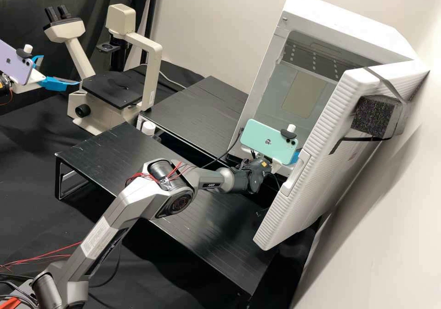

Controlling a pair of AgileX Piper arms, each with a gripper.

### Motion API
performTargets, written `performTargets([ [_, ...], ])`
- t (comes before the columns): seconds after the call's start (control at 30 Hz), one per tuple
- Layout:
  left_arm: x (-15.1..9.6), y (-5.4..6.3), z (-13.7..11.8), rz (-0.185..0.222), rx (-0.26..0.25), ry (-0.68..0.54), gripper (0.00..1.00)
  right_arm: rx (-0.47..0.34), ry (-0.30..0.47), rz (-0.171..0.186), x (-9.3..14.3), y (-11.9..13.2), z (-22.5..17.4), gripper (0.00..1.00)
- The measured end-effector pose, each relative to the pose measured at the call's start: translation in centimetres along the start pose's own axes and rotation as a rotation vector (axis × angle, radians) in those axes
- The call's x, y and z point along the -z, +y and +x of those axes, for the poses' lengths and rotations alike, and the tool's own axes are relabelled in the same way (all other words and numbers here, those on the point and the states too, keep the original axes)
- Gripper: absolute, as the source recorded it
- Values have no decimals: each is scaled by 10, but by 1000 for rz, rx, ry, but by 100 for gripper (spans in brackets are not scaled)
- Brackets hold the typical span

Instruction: Take out the petri dish and place it under the microscope.

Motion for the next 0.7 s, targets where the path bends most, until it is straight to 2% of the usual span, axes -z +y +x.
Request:
performTargets([
  [0.7, 0, 0, 0, 0, 0, 0, 100, 10, -2, 19, -3, -6, 2, 0],
])
